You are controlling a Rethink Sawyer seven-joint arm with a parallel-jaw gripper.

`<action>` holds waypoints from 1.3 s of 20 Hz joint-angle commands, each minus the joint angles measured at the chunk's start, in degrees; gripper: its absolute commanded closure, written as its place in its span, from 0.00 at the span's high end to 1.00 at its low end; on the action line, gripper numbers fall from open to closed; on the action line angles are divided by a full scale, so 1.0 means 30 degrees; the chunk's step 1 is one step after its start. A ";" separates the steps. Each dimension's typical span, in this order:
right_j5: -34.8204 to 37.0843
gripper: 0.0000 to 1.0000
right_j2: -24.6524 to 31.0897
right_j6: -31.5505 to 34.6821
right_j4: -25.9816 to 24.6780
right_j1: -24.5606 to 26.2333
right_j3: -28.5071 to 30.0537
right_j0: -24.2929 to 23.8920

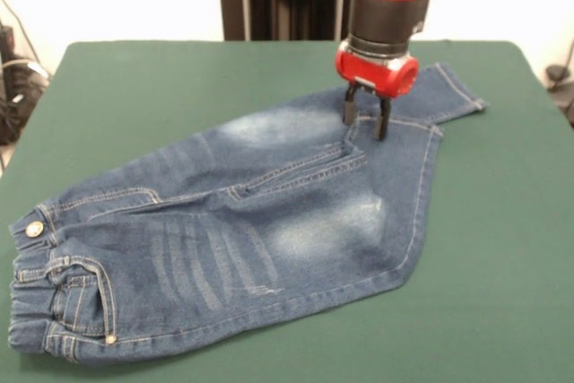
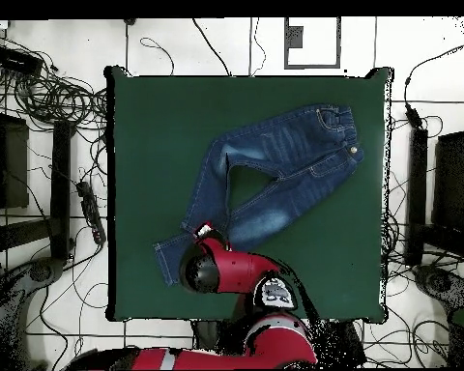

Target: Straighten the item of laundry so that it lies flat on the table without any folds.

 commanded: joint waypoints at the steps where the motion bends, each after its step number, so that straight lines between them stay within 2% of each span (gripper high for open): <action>1: -0.1069 1.00 0.1608 0.2648 0.1839 0.4576 -0.2811 0.0893; 6: -0.1306 1.00 0.2160 0.2974 0.2695 0.5725 -0.4008 0.1129; 17: -0.1362 1.00 0.2194 0.4065 0.6743 0.6910 -0.5801 0.3090; 19: -0.1090 1.00 0.1843 0.4099 0.7559 0.6889 -0.5918 0.3588; 26: -0.1131 1.00 0.1887 0.3849 0.7934 0.6250 -0.5046 0.3565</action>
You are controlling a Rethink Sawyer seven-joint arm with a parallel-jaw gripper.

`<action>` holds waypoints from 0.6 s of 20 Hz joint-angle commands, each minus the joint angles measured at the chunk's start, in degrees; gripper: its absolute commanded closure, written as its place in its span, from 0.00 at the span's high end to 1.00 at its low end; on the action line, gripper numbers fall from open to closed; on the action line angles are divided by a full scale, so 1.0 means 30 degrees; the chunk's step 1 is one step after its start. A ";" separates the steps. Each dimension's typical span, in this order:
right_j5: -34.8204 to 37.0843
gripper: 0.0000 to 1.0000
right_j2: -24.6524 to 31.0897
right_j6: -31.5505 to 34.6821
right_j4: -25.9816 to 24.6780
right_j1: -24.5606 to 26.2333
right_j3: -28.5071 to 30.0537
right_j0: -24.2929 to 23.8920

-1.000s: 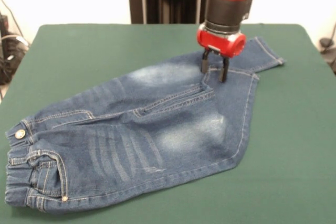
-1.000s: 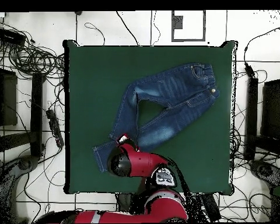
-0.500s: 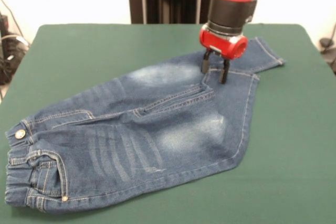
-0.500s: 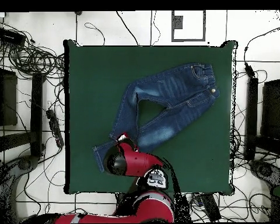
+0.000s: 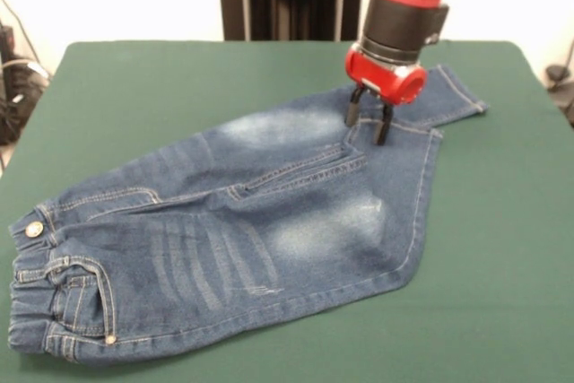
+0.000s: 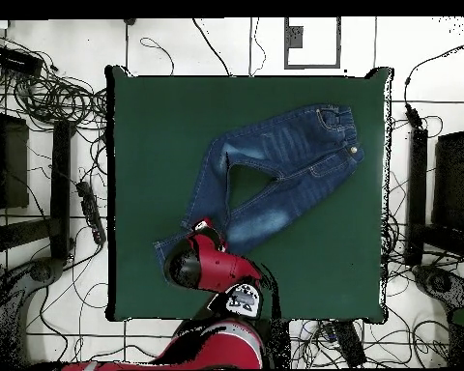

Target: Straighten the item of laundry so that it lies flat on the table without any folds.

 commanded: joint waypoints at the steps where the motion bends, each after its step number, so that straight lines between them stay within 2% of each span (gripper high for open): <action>1: -0.1201 1.00 0.4314 0.3802 0.2861 0.5289 -0.4613 0.0215; 12: -0.0010 1.00 0.4479 0.3956 0.3689 0.4340 -0.3795 0.0550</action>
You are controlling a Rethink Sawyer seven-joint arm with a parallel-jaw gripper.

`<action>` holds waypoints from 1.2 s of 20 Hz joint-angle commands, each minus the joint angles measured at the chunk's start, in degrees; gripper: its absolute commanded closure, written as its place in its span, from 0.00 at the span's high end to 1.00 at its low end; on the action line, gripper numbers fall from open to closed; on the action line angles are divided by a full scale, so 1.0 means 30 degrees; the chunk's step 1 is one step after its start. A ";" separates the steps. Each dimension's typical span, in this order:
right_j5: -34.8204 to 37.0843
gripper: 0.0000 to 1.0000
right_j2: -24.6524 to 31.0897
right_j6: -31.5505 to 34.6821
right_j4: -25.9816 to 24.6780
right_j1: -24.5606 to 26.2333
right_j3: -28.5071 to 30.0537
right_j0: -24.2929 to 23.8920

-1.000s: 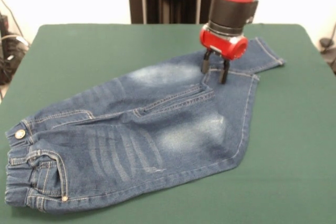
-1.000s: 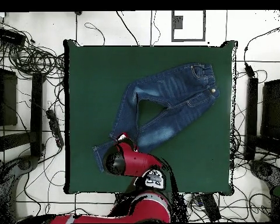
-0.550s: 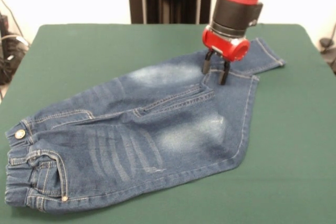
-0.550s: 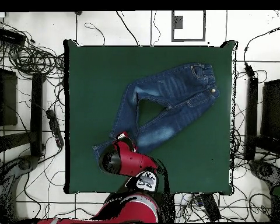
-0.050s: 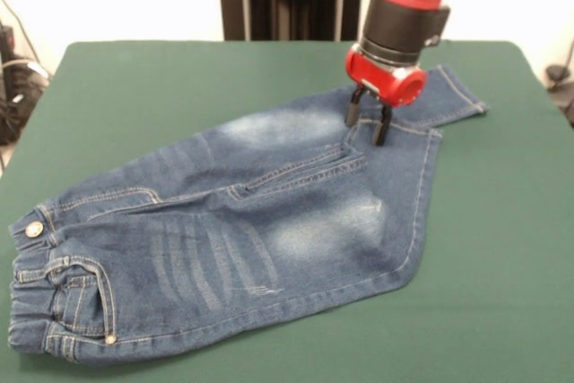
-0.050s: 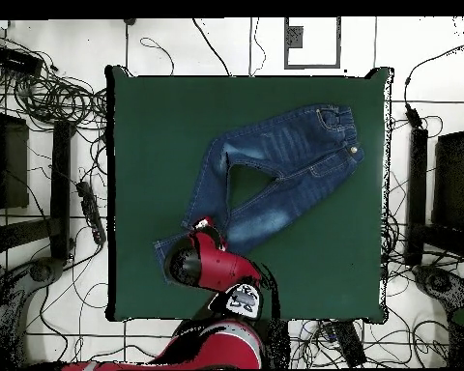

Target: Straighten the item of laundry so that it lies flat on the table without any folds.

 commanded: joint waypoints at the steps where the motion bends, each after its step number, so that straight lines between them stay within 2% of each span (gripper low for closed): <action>1: -0.0082 1.00 0.4434 0.3939 0.2828 0.4094 -0.3611 0.0601; 3: -0.0081 1.00 0.4016 0.3947 0.2747 0.3212 -0.2953 0.0984; 6: 0.0317 1.00 0.3997 0.3059 0.1331 0.1291 -0.1619 0.0412; 8: 0.0627 1.00 0.4291 0.2531 0.0627 0.0687 -0.1178 -0.0264; 11: 0.0659 1.00 0.4487 0.2209 0.0322 0.0683 -0.1173 -0.0708; 24: 0.2160 1.00 0.3508 0.2163 0.0994 -0.0090 -0.1242 0.0045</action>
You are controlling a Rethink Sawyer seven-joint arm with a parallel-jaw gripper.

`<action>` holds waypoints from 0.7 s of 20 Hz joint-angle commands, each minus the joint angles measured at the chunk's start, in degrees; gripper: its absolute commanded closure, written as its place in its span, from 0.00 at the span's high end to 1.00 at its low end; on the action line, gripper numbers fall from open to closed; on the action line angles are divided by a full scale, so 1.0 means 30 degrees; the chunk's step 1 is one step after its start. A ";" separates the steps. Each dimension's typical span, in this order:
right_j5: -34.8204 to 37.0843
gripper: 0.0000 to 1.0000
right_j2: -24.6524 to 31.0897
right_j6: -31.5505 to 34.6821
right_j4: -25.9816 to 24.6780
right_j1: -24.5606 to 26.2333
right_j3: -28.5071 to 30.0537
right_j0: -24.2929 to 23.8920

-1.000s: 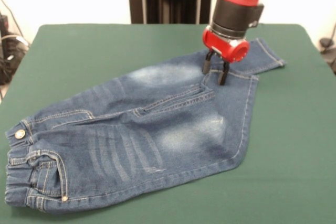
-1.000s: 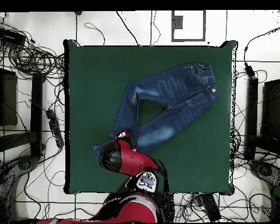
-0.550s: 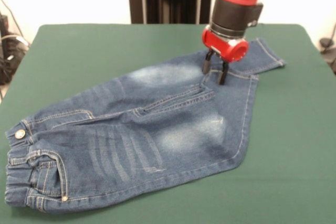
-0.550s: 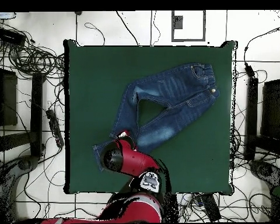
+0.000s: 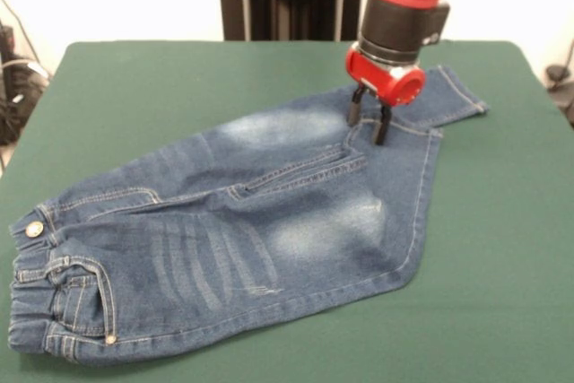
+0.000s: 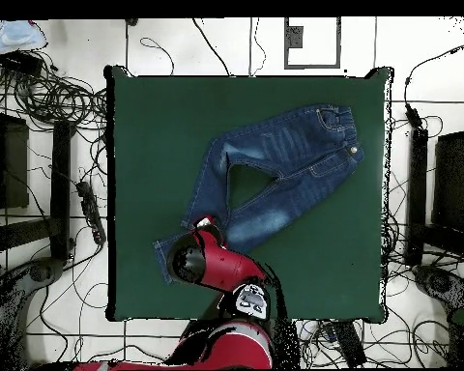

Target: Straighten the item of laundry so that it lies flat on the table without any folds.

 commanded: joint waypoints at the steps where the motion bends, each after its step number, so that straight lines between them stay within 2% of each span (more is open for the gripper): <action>1: 0.2008 1.00 0.2846 0.2167 0.0784 0.0165 -0.1472 0.0814; 4: 0.3464 1.00 0.1806 0.1974 0.0924 -0.0549 -0.1518 0.1430; 9: 0.6212 1.00 0.0754 0.1417 0.0344 -0.2186 -0.1492 0.1581; 14: 0.5518 1.00 0.1882 0.1532 0.0311 -0.1787 -0.1506 0.0797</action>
